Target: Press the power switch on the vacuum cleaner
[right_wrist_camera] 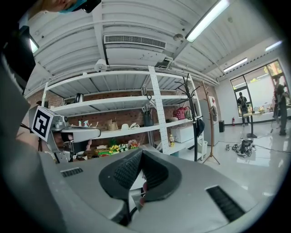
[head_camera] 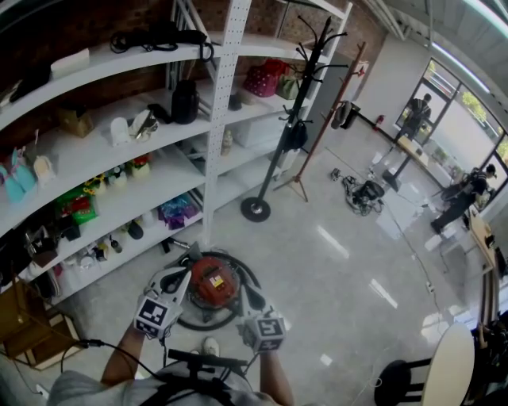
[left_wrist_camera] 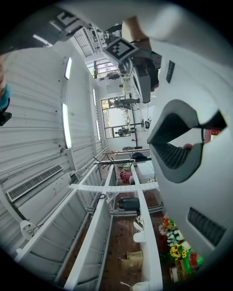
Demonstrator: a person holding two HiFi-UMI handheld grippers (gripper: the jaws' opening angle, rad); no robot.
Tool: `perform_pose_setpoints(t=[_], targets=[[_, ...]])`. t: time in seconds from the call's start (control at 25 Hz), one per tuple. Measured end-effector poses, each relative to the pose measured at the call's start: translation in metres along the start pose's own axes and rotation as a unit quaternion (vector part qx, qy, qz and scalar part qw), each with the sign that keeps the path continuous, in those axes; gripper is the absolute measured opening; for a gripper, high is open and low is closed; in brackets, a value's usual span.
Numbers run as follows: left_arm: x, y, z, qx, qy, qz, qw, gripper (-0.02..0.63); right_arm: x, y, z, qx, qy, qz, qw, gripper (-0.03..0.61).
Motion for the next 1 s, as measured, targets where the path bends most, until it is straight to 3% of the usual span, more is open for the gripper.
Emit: perform_pose_setpoints(t=[0.52, 0.76, 1.0], targets=[[-0.01, 0.016, 0.013, -0.03, 0.025, -0.02, 0.999, 0.007, -0.011, 0.009, 0.003, 0.001, 0.003, -0.014, 1.0, 0.012], [-0.007, 0.018, 0.014, -0.033, -0.001, -0.016, 0.9993, 0.007, -0.012, 0.014, -0.001, -0.002, -0.001, -0.017, 1.0, 0.012], [-0.004, 0.021, 0.013, -0.038, 0.008, -0.015, 0.9991, 0.007, -0.014, 0.016, 0.0, -0.006, 0.0, -0.028, 1.0, 0.011]])
Point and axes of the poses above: the fingertips, and each gripper's own axes: y backward along the fingers, z to its left, x out of its underside, the point moved 7 cm from there along y, backward along the fingers, and after that the axes turned 10 degrees about z, right-handed, at the moved point
